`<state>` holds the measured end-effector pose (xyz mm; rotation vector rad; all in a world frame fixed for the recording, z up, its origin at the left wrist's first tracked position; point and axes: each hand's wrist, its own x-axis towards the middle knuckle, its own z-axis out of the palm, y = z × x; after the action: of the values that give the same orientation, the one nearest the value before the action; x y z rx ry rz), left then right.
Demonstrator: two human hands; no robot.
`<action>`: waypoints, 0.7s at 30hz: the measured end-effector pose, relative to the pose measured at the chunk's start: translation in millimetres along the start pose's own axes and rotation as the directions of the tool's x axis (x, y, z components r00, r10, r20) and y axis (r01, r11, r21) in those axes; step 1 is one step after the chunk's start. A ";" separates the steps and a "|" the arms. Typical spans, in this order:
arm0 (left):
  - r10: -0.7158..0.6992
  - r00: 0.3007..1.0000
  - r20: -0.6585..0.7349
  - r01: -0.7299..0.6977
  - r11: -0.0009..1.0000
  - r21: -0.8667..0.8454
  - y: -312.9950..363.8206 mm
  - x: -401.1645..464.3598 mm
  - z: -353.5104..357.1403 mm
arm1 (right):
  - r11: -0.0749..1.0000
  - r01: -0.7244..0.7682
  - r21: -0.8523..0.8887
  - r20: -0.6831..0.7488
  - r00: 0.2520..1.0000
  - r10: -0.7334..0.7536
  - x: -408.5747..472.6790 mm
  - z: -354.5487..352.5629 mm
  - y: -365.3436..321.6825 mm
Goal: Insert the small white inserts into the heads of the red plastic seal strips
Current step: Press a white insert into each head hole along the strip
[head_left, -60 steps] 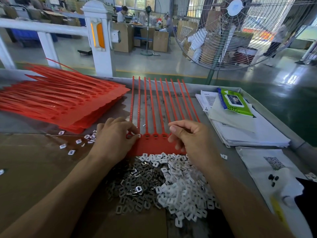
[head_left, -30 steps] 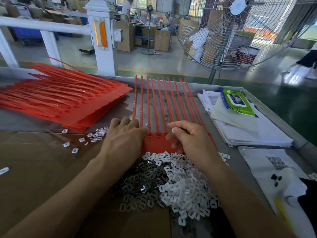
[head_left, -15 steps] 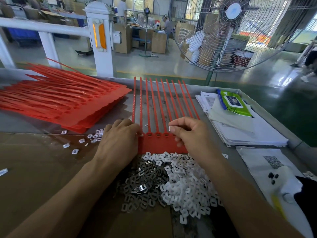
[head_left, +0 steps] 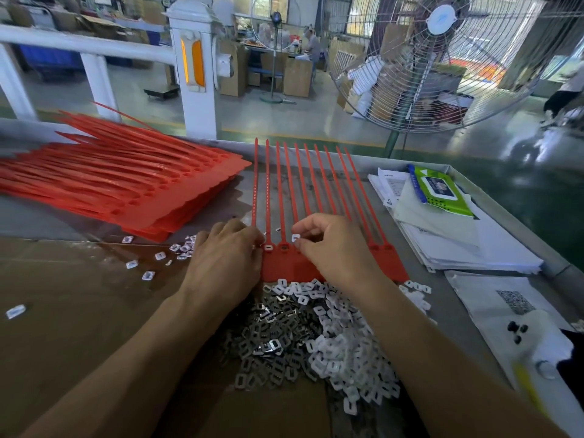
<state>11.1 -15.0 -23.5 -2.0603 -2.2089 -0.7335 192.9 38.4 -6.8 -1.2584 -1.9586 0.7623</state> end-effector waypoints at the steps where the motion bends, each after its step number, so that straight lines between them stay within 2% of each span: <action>1: -0.001 1.000 0.001 0.001 1.000 0.003 -0.3 0.1 0.2 | 0.999 0.015 -0.042 0.003 1.000 -0.015 0.1 1.6 0.3; 7: -0.006 1.000 0.004 0.006 1.000 -0.001 0.3 -0.5 0.2 | 0.976 0.106 -0.191 0.052 0.994 -0.098 4.8 7.7 -2.0; 11: -0.007 1.000 0.013 0.007 1.000 -0.006 2.8 -0.5 1.0 | 0.959 0.096 -0.268 0.045 0.995 -0.087 6.9 10.7 1.2; 21: -0.013 1.000 0.015 0.013 1.000 -0.003 2.8 -0.8 0.1 | 0.962 0.083 -0.261 0.112 0.992 -0.056 4.7 8.4 1.5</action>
<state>13.8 -15.7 -22.9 -2.0620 -2.2320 -0.7246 185.6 42.4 -11.9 -1.3170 -2.2354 0.5525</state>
